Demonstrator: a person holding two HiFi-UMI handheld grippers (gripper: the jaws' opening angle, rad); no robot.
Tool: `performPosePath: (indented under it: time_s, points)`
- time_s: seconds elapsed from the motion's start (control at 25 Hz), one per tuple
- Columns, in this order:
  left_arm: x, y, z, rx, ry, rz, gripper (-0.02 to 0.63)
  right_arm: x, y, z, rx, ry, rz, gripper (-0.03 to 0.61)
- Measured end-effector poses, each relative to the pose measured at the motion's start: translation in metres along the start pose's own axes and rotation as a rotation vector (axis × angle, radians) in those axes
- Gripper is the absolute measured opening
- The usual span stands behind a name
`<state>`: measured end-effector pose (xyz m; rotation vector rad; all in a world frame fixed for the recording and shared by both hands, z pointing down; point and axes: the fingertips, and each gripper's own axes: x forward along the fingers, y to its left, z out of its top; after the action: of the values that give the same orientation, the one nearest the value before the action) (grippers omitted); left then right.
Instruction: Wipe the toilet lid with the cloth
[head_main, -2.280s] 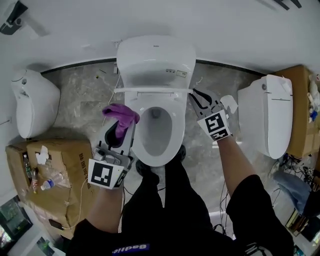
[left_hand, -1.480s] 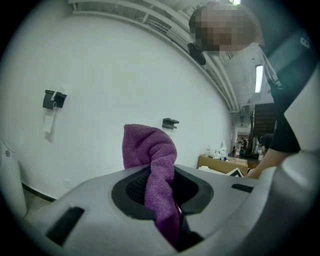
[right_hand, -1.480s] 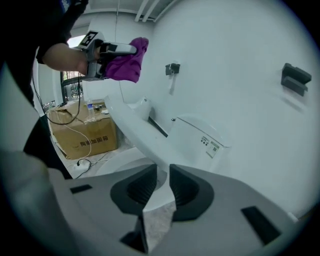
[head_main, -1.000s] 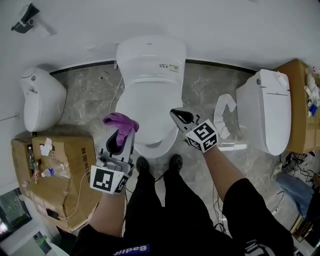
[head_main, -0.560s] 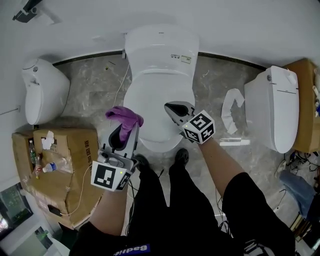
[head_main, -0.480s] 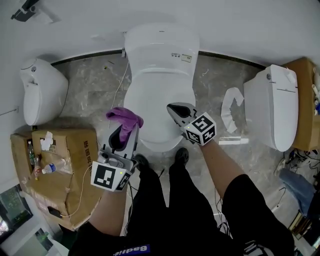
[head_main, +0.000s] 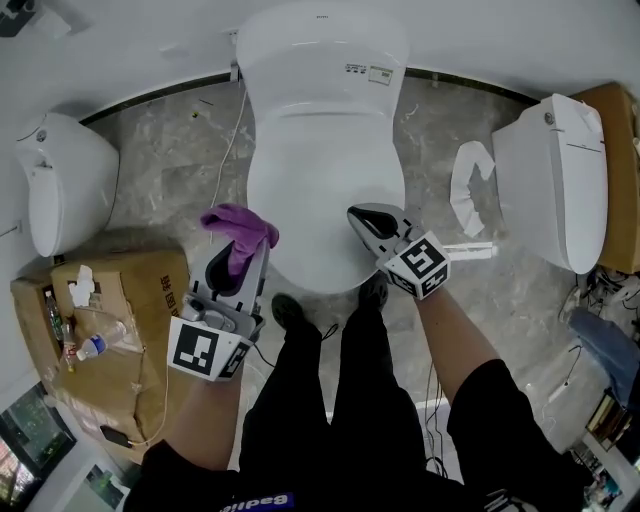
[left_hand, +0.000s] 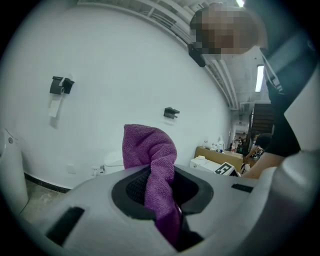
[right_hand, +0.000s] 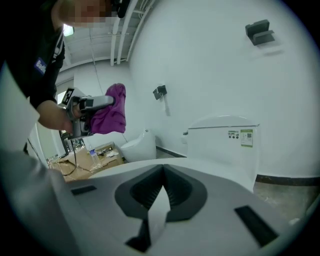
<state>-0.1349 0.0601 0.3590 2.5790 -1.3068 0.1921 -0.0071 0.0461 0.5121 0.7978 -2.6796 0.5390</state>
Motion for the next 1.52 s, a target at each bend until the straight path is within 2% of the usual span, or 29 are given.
performPosePath:
  time_s: [0.16,0.32,0.68,0.84,0.96,1.08,1.32,1.52]
  points:
    - [-0.001,-0.002,-0.021,-0.017,0.016,0.011,0.080,0.001,0.010,-0.017,-0.046,-0.008,-0.009,0.029]
    - [0.002,-0.012,-0.034,-0.010,0.041,-0.003,0.080,0.001,0.012,-0.032,-0.038,-0.033,-0.027,0.028]
    - [0.015,-0.023,-0.047,0.007,0.063,-0.006,0.080,0.010,0.017,-0.076,-0.031,-0.014,-0.015,0.028]
    - [0.016,-0.025,-0.051,0.011,0.082,0.005,0.080,0.012,0.019,-0.081,-0.037,0.008,-0.008,0.028]
    - [0.017,-0.024,-0.051,0.000,0.117,0.024,0.080,0.004,0.019,-0.060,-0.026,0.011,-0.007,0.029]
    - [0.018,-0.024,-0.045,-0.004,0.157,0.045,0.080,-0.015,0.024,-0.018,-0.026,-0.008,0.013,0.029]
    - [0.049,-0.006,-0.034,0.048,0.194,0.075,0.081,-0.049,0.041,0.071,-0.110,-0.067,0.099,0.029]
    - [0.091,0.040,-0.072,0.083,0.255,0.064,0.080,-0.037,0.037,0.077,-0.124,-0.056,0.094,0.029]
